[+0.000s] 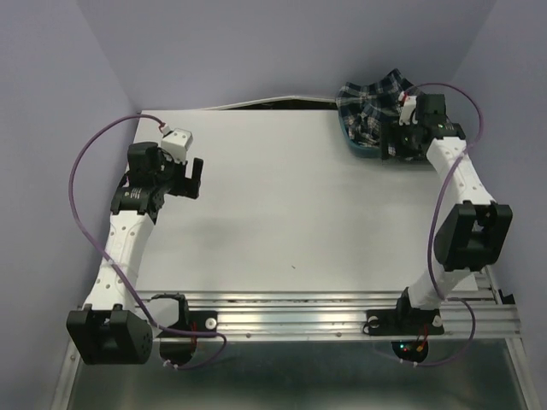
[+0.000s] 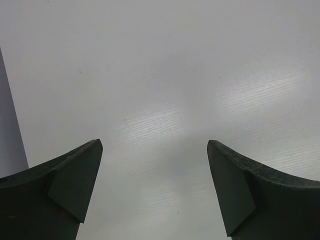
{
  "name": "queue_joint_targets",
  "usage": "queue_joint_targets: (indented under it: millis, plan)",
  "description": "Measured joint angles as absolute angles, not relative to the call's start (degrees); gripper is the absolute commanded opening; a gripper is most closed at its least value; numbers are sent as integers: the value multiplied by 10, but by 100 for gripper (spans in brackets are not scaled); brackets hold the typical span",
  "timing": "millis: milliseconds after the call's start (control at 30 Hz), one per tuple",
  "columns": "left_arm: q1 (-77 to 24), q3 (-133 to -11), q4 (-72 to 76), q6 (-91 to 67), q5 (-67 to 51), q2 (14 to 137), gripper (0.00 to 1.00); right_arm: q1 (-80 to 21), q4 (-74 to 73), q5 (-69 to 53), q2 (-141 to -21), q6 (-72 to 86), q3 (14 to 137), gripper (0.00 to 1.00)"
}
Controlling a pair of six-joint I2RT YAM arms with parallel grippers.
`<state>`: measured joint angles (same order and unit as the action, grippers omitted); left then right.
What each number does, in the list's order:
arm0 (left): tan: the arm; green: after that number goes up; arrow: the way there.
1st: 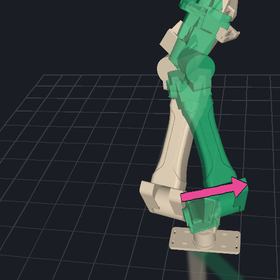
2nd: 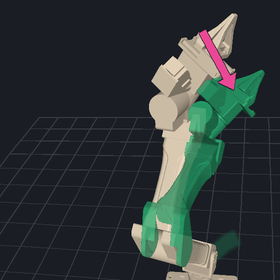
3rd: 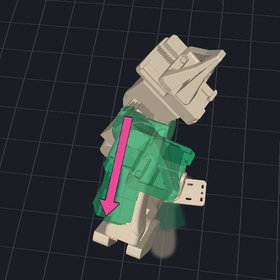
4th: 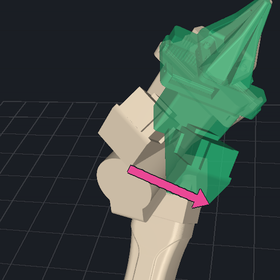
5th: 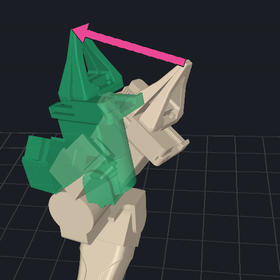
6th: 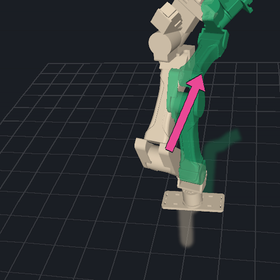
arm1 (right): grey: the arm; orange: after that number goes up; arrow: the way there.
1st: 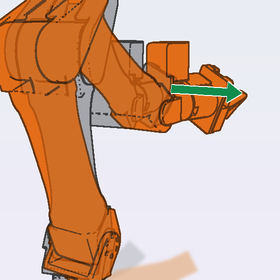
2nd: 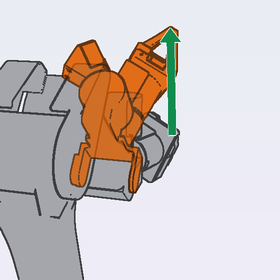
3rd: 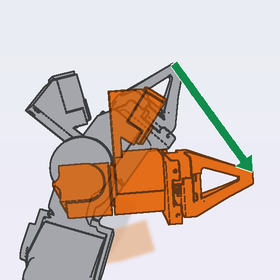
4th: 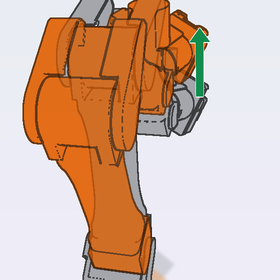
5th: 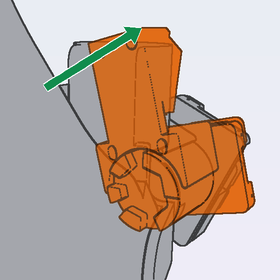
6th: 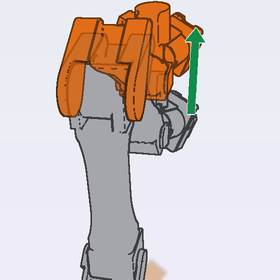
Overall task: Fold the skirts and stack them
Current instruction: Grab the skirt from the pile
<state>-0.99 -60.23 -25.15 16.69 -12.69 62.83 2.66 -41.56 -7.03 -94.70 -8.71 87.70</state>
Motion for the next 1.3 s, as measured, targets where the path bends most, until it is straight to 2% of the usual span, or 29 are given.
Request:
queue_joint_targets:
  millis: [167, 367, 733, 800, 833, 933, 967, 1033, 1067, 1100, 1300]
  plan:
    - [-10, -616, -251, 167, -142, 638, 99, 27, -409, -24, -1109, -66, 1099, 100]
    - [-10, -616, -252, 167, -156, 640, 99, 30, -361, 24, -1244, -45, 1305, 100]
    - [-10, -604, -257, 167, -155, 625, 99, 30, -182, 47, -1368, -46, 1341, 100]
    - [-10, -604, -256, 167, -150, 623, 99, 30, -164, 48, -1392, -50, 1341, 89]
    - [-10, -604, -257, 168, -146, 623, 99, 30, -153, 49, -1404, -52, 1341, 75]
    - [-10, -604, -257, 169, -136, 623, 99, 30, -132, 59, -1430, -57, 1342, 47]
    - [-10, -604, -256, 169, -131, 623, 99, 30, -127, 62, -1437, -58, 1342, 32]
    - [-10, -603, -256, 168, -123, 621, 99, 30, -126, 62, -1438, -55, 1342, 18]
    - [-10, -603, -255, 166, -119, 620, 98, 31, -123, 61, -1435, -55, 1342, 4]
    - [-10, -603, -255, 164, -118, 619, 99, 31, -122, 59, -1430, -54, 1342, 1]
    - [-10, -603, -244, 148, -115, 614, 98, 32, -126, 19, -1362, -42, 1341, 1]
